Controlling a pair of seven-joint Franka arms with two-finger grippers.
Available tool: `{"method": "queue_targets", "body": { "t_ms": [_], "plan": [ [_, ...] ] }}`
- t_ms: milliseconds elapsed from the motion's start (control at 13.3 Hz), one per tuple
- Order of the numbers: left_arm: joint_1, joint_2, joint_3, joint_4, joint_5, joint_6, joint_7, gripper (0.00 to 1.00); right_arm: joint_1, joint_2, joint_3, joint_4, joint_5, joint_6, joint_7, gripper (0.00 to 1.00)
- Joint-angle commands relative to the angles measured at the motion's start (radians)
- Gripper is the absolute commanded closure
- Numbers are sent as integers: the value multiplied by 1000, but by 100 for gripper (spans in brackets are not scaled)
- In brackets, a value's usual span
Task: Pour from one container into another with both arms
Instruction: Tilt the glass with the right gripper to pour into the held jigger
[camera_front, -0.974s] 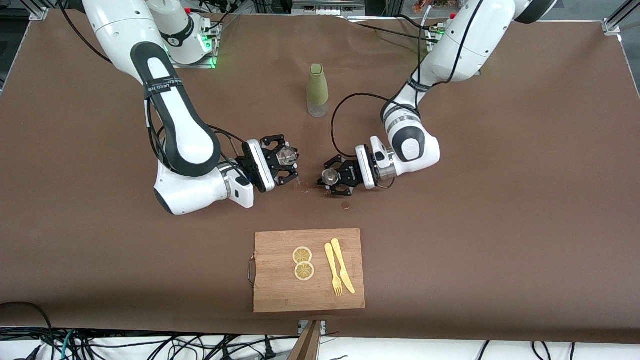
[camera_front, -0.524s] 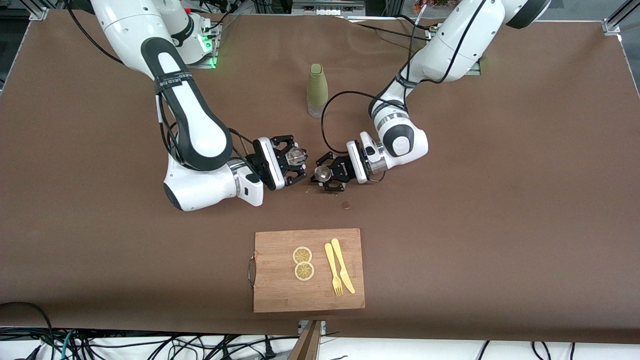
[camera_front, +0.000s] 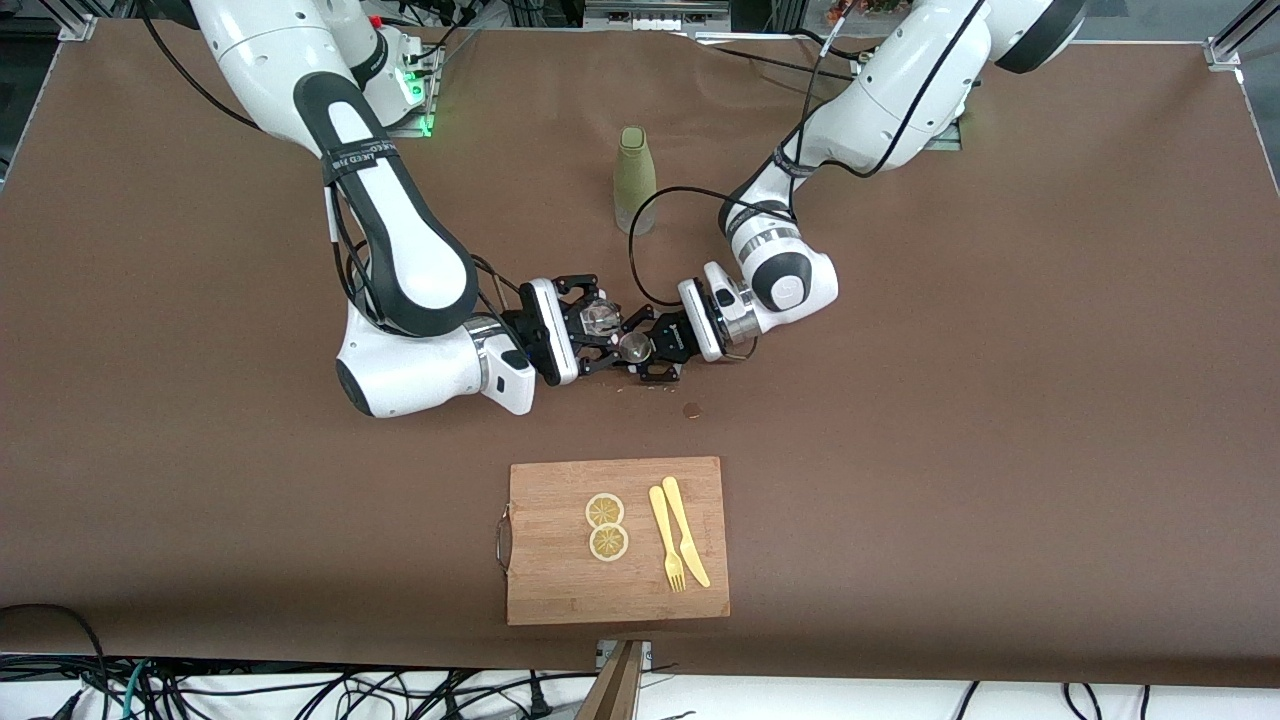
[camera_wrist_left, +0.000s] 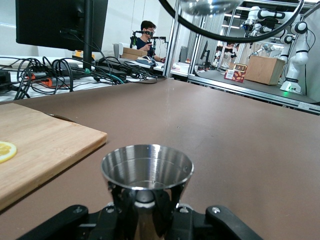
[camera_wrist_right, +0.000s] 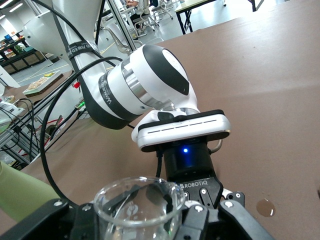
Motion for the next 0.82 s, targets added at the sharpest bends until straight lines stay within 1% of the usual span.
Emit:
{"method": "queue_targets", "body": {
  "t_ms": [0, 150, 300, 375, 450, 599, 749],
  "plan": [
    [2, 13, -9, 28, -38, 21, 38, 100, 23, 3, -1, 12, -1, 30, 33, 92],
    [3, 11, -9, 28, -54, 42, 29, 100, 28, 3, -1, 12, -1, 33, 36, 92],
    [3, 8, -41, 31, -72, 110, 28, 100, 37, 10, -2, 12, -3, 59, 45, 92],
    [5, 10, -45, 48, -108, 139, 29, 100, 37, 12, -2, 12, -1, 65, 58, 92],
    [3, 13, -52, 57, -119, 171, 28, 100, 45, 12, -2, 12, -3, 84, 85, 92],
    [3, 17, -60, 74, -144, 184, 28, 100, 52, 12, -2, 12, -26, 93, 107, 92],
    [3, 17, -60, 75, -147, 184, 31, 100, 54, 12, -2, 14, -26, 92, 108, 92]
  ]
}}
